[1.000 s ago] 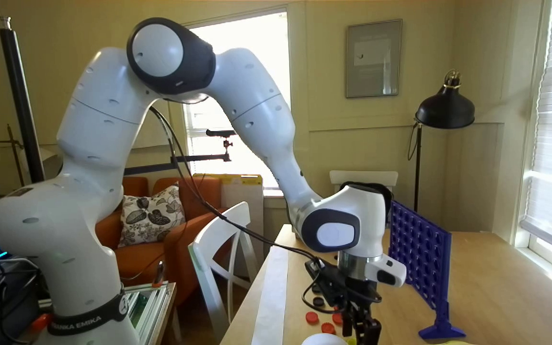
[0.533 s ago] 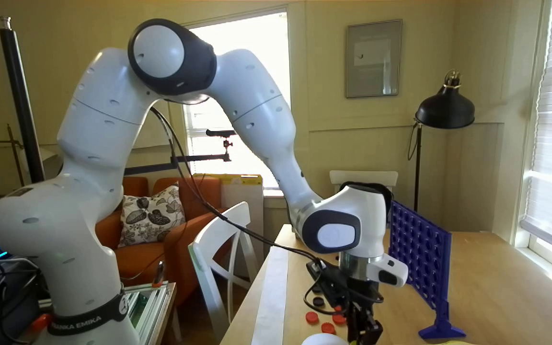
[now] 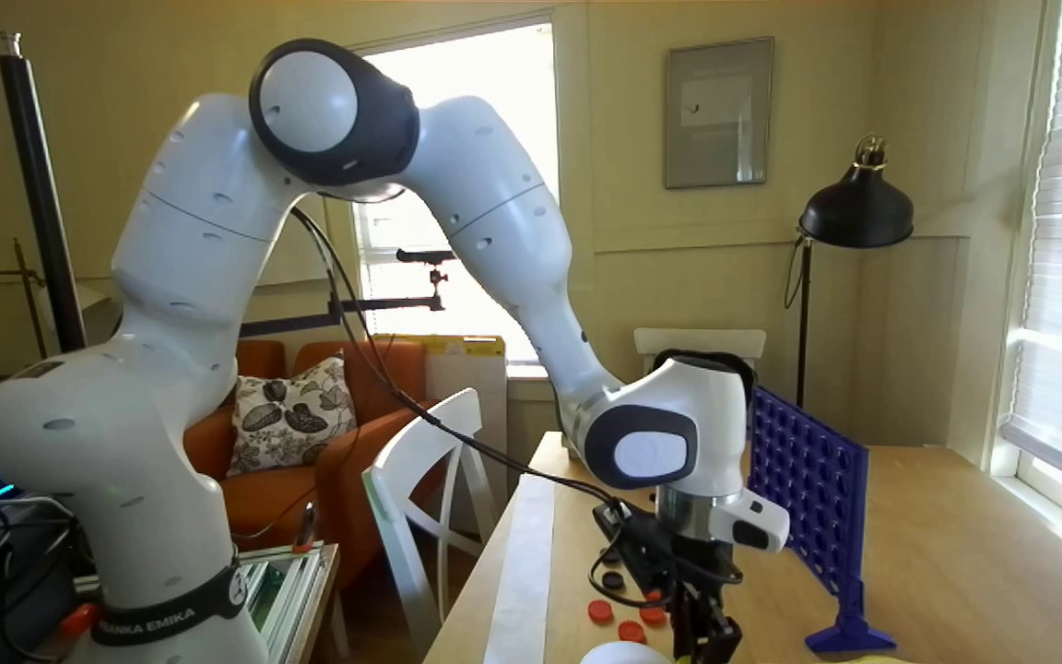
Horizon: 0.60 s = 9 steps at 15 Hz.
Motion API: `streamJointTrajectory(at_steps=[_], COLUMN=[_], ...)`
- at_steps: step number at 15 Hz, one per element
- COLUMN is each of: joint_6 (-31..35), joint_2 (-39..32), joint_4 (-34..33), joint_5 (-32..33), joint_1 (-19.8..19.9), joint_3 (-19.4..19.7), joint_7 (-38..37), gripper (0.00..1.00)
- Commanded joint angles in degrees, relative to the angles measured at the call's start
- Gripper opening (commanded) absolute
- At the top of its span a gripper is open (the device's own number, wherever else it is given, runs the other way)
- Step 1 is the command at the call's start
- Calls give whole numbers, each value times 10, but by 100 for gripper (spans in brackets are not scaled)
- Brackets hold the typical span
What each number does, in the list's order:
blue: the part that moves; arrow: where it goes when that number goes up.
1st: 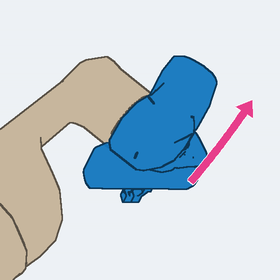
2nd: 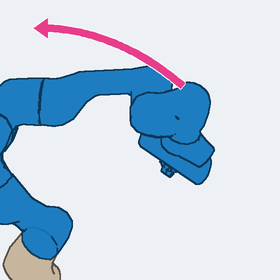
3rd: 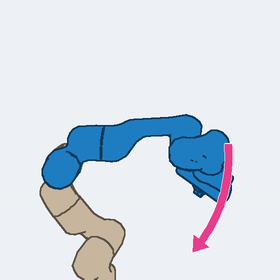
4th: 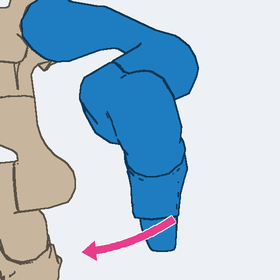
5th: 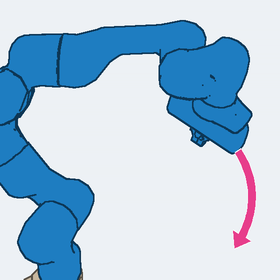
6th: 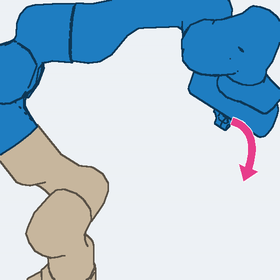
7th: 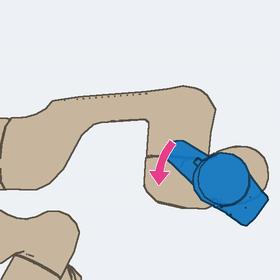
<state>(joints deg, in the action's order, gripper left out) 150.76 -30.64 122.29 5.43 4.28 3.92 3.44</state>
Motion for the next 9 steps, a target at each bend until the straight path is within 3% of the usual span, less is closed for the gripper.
streamJointTrajectory(at_steps=[1,4,9], joint_6=[9,15,64], joint_2=[-8,-2,70], joint_4=[-8,-6,37], joint_5=[8,8,30], joint_1=[-4,-5,-35], joint_3=[7,6,19], joint_7=[0,0,-23], gripper=[10,10,10])
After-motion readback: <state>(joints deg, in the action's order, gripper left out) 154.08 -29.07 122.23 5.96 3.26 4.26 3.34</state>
